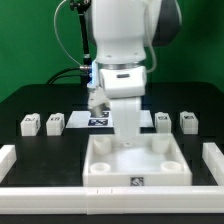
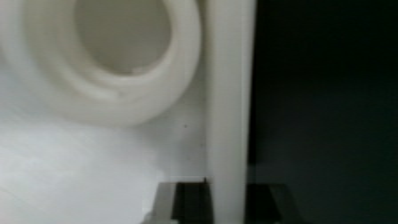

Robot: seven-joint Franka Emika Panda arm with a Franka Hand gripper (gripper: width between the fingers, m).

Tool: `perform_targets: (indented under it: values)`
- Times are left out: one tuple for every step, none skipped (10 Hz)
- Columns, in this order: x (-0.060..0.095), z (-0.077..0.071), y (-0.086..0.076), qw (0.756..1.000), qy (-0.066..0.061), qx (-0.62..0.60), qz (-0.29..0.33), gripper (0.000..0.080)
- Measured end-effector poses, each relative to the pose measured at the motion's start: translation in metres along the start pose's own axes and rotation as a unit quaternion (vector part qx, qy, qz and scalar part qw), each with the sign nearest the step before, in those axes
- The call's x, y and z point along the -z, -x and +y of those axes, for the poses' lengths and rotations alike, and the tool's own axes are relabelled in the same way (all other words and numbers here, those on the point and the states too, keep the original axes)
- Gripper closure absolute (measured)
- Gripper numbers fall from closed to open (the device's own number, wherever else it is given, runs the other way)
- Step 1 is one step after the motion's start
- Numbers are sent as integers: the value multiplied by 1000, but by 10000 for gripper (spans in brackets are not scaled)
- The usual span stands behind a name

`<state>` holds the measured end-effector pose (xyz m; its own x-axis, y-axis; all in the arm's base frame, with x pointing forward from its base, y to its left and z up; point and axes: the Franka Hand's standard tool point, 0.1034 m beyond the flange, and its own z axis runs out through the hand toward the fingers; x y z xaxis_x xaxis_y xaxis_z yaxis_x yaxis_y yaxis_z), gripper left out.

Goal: Assemble one leg

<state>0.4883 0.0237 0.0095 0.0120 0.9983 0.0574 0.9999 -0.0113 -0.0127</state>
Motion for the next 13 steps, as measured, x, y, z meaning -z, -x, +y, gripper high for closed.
perform_targets:
  values:
    - [0, 9, -8, 1000, 6, 1, 2, 736]
    - [-1, 13, -15, 1000, 6, -1, 3, 736]
    - [-2, 13, -20, 1000, 3, -4, 3, 736]
    - [-2, 14, -25, 1000, 2, -4, 3, 736]
    - [-3, 14, -30, 1000, 2, -1, 3, 736]
    - [-3, 14, -36, 1000, 1, 6, 2, 736]
    - [-3, 14, -36, 1000, 1, 12, 2, 736]
    - [-3, 13, -35, 1000, 2, 12, 2, 735]
    - [-3, 13, -35, 1000, 2, 10, 2, 735]
    - [-3, 13, -34, 1000, 2, 10, 2, 728]
    - [-4, 13, -34, 1000, 1, 9, 2, 728]
    - [-4, 13, -34, 1000, 1, 9, 2, 557]
    - [-4, 13, -34, 1000, 1, 9, 2, 375]
